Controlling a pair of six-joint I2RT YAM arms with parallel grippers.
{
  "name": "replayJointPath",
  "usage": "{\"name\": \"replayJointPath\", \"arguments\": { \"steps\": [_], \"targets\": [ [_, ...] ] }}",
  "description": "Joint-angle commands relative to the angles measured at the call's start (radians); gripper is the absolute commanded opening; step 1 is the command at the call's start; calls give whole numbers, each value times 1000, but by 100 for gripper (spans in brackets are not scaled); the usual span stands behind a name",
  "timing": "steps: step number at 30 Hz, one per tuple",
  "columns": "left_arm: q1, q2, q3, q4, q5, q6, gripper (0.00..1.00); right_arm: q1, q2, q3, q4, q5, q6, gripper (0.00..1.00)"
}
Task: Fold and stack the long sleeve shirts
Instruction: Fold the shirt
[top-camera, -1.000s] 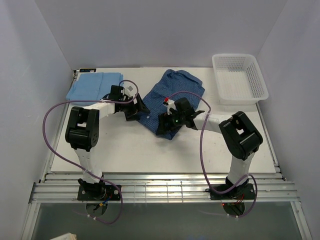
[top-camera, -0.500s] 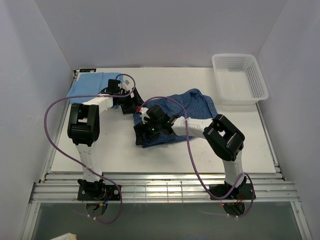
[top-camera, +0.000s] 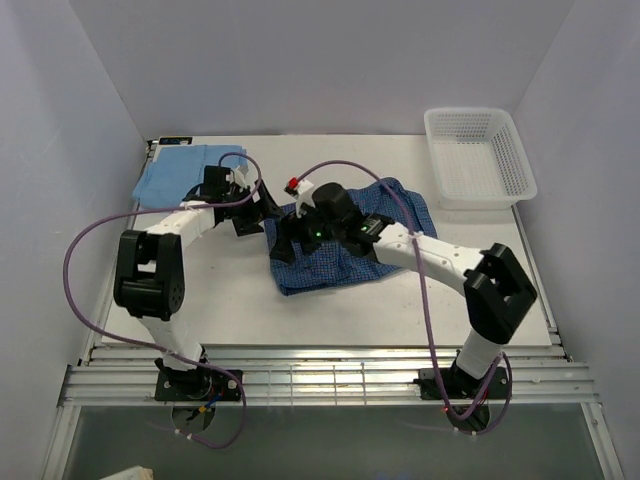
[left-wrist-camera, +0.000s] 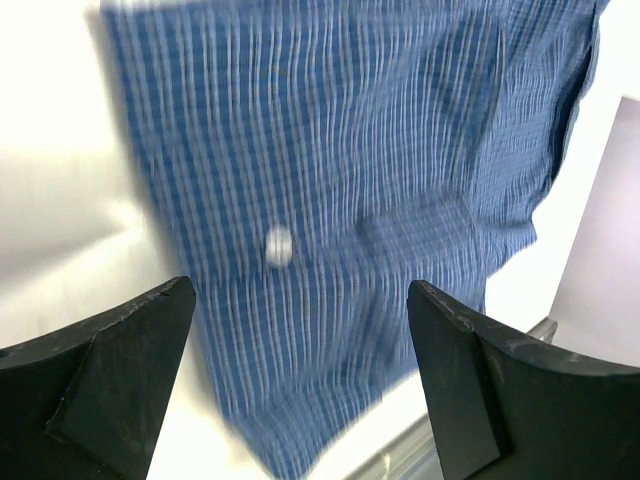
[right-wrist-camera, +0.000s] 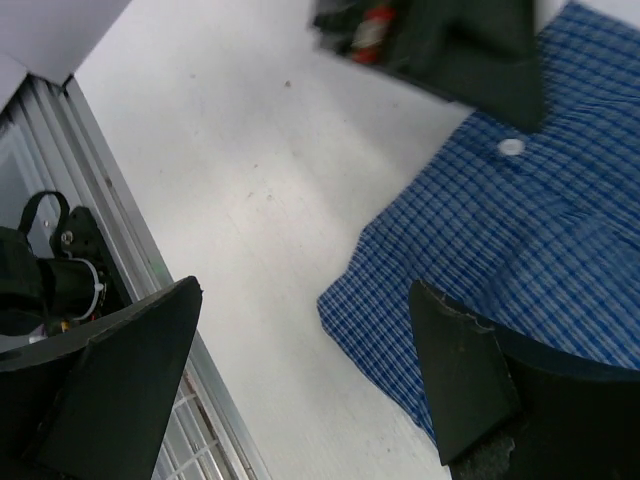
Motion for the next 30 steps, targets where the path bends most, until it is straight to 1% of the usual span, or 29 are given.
{"name": "replayJointPath", "arguments": {
  "steps": [1, 2, 3, 6, 10, 13, 14, 15, 16, 19, 22, 25, 26, 27, 28, 29, 30],
  "targets": [
    [4, -184, -135, -32, -22, -43, 98, -96, -102, -66, 6, 16, 60, 90],
    [4, -213, -171, -32, -17, -52, 98, -114, -131, -89, 6, 17, 60, 90],
    [4, -265, -239, -32, -5, -68, 98, -144, -142, -93, -5, 22, 59, 90],
    [3, -321, -336, -45, 27, -97, 98, -203, -167, -110, -32, 24, 47, 90],
    [0, -327, -401, -34, -17, -100, 98, -263, -170, -124, -48, -7, 45, 90],
    [0, -280, -404, -13, -26, -95, 97, -285, -161, -126, -69, -23, 37, 90],
    [0, -264, -404, 12, -5, -95, 92, -288, -156, -126, -75, -17, 30, 90],
    [1, -248, -403, 23, -5, -97, 90, -290, -154, -126, -81, -13, 28, 90],
    [0, -232, -400, 38, 32, -97, 88, -291, -153, -126, -86, -10, 28, 90],
    [-15, -188, -404, 93, 73, -111, 79, -299, -150, -138, -98, -1, 30, 90],
    [-45, -160, -403, 129, 73, -115, 74, -302, -148, -149, -106, 13, 27, 90],
    [-55, -125, -392, 136, 61, -123, 63, -305, -147, -147, -112, 13, 8, 90],
    [-57, -119, -393, 151, 45, -129, 50, -305, -145, -146, -114, 17, 4, 90],
    [-55, -111, -398, 159, 35, -137, 41, -306, -144, -144, -118, 17, 1, 90],
    [-57, -109, -397, 164, 28, -138, 35, -308, -139, -141, -123, 19, -4, 90],
    [-55, -106, -392, 164, 21, -137, 20, -313, -131, -138, -124, 22, -7, 90],
    [-55, -105, -386, 164, 11, -137, 14, -314, -127, -129, -129, 22, -10, 92]
  ]
}}
